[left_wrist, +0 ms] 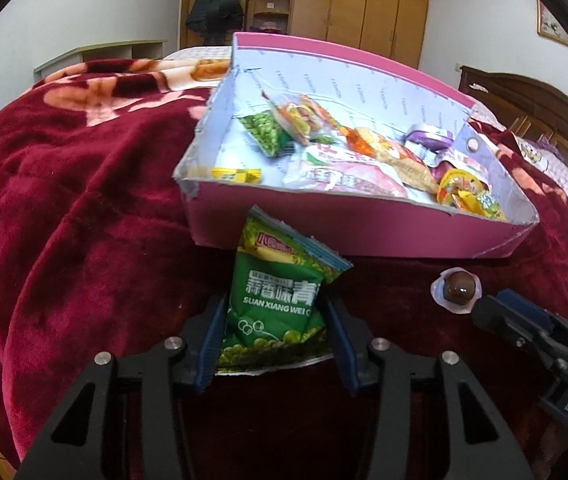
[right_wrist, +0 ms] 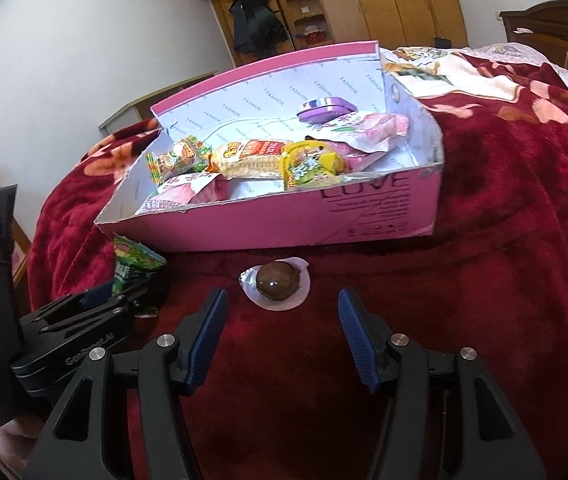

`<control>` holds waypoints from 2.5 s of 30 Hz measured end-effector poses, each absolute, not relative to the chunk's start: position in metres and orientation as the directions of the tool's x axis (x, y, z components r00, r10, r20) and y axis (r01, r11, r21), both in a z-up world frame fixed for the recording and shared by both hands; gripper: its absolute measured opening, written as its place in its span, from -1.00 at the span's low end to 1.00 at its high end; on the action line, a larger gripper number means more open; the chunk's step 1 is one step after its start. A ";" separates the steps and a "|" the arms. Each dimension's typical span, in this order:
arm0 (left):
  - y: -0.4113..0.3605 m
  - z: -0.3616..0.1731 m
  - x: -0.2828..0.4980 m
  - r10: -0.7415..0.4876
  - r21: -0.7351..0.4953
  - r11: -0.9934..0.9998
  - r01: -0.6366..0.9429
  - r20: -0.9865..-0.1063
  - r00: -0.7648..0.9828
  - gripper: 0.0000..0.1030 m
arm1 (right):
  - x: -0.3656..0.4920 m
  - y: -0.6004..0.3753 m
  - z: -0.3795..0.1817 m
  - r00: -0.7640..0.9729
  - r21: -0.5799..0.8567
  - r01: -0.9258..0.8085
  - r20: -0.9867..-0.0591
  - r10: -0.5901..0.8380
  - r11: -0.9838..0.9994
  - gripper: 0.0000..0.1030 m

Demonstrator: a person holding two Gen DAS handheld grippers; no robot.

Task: Organize snacks
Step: 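Grasp the chocolate ball on its white wrapper with the right gripper, then lift the green bag and chocolate ball and carry both over the pink box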

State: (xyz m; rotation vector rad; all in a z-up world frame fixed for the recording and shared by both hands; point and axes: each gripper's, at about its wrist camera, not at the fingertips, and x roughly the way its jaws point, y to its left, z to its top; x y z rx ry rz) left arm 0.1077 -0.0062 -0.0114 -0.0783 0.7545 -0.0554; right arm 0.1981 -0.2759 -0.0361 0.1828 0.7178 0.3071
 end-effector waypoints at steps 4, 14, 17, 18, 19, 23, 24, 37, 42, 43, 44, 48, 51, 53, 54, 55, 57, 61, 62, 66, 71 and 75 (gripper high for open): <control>-0.006 -0.014 0.107 -0.081 -0.094 0.995 0.024 -0.676 0.732 -0.02 | 0.205 -0.270 -0.038 0.711 0.250 -0.201 -0.628 0.316 0.947 0.14; -0.004 -0.017 0.107 -0.092 -0.107 0.994 0.026 -0.671 0.736 -0.01 | 0.221 -0.252 -0.046 0.705 0.168 -0.175 -0.667 0.242 0.970 0.14; -0.003 -0.017 0.107 -0.095 -0.112 0.993 0.027 -0.670 0.737 -0.01 | 0.220 -0.251 -0.048 0.714 0.149 -0.164 -0.664 0.222 0.975 0.08; -0.003 -0.018 0.106 -0.095 -0.111 0.993 0.027 -0.669 0.737 -0.01 | 0.220 -0.251 -0.049 0.718 0.138 -0.154 -0.665 0.207 0.978 0.01; -0.004 -0.018 0.106 -0.094 -0.111 0.993 0.027 -0.669 0.738 -0.01 | 0.219 -0.250 -0.049 0.721 0.129 -0.149 -0.665 0.197 0.980 -0.02; -0.003 -0.018 0.107 -0.094 -0.110 0.994 0.028 -0.668 0.738 -0.01 | 0.217 -0.247 -0.050 0.734 0.090 -0.137 -0.660 0.162 0.986 -0.13; -0.003 -0.018 0.106 -0.095 -0.111 0.993 0.028 -0.668 0.738 -0.01 | 0.216 -0.247 -0.050 0.738 0.088 -0.133 -0.656 0.158 0.987 -0.16; -0.006 -0.019 0.107 -0.087 -0.092 0.995 0.035 -0.666 0.741 0.00 | 0.210 -0.258 -0.050 0.758 0.154 -0.126 -0.622 0.195 0.980 -0.43; -0.006 -0.019 0.107 -0.088 -0.092 0.995 0.035 -0.666 0.741 0.00 | 0.205 -0.263 -0.049 0.768 0.182 -0.132 -0.603 0.216 0.974 -0.43; -0.005 -0.019 0.107 -0.089 -0.094 0.995 0.035 -0.666 0.741 0.00 | 0.203 -0.263 -0.048 0.770 0.185 -0.133 -0.599 0.219 0.974 -0.43; -0.005 -0.019 0.107 -0.090 -0.095 0.995 0.036 -0.665 0.741 0.00 | 0.201 -0.264 -0.048 0.772 0.188 -0.135 -0.596 0.223 0.973 -0.44; -0.002 -0.018 0.107 -0.108 -0.116 0.992 0.040 -0.661 0.743 0.00 | 0.193 -0.268 -0.044 0.781 0.204 -0.149 -0.576 0.241 0.968 -0.44; -0.002 -0.017 0.106 -0.108 -0.119 0.992 0.039 -0.659 0.744 0.00 | 0.187 -0.269 -0.044 0.779 0.208 -0.152 -0.576 0.247 0.966 -0.44; -0.002 -0.015 0.104 -0.109 -0.123 0.992 0.037 -0.656 0.747 -0.01 | 0.183 -0.269 -0.043 0.779 0.207 -0.158 -0.575 0.250 0.966 -0.44; -0.002 -0.014 0.102 -0.111 -0.126 0.991 0.037 -0.655 0.748 -0.01 | 0.181 -0.269 -0.043 0.779 0.206 -0.161 -0.574 0.253 0.965 -0.44; -0.002 -0.013 0.101 -0.113 -0.130 0.991 0.036 -0.655 0.747 -0.02 | 0.179 -0.269 -0.043 0.778 0.206 -0.163 -0.574 0.255 0.965 -0.44; -0.001 -0.010 0.098 -0.125 -0.144 0.989 0.040 -0.654 0.746 -0.02 | 0.175 -0.269 -0.042 0.777 0.207 -0.170 -0.573 0.260 0.963 -0.44; -0.003 -0.005 0.091 -0.141 -0.151 0.987 0.055 -0.648 0.749 -0.04 | 0.169 -0.268 -0.040 0.776 0.208 -0.182 -0.570 0.270 0.961 -0.44; -0.003 -0.004 0.089 -0.145 -0.152 0.987 0.059 -0.647 0.749 -0.04 | 0.168 -0.268 -0.040 0.776 0.209 -0.183 -0.569 0.272 0.961 -0.44; -0.007 0.004 0.081 -0.156 -0.151 0.986 0.077 -0.632 0.759 -0.05 | 0.163 -0.267 -0.037 0.779 0.211 -0.193 -0.561 0.280 0.958 -0.44; -0.008 0.009 0.076 -0.161 -0.148 0.985 0.086 -0.627 0.762 -0.06 | 0.159 -0.267 -0.034 0.780 0.217 -0.195 -0.557 0.286 0.956 -0.44; -0.009 0.016 0.069 -0.169 -0.150 0.984 0.097 -0.613 0.772 -0.06 | 0.155 -0.268 -0.030 0.783 0.222 -0.201 -0.549 0.292 0.954 -0.44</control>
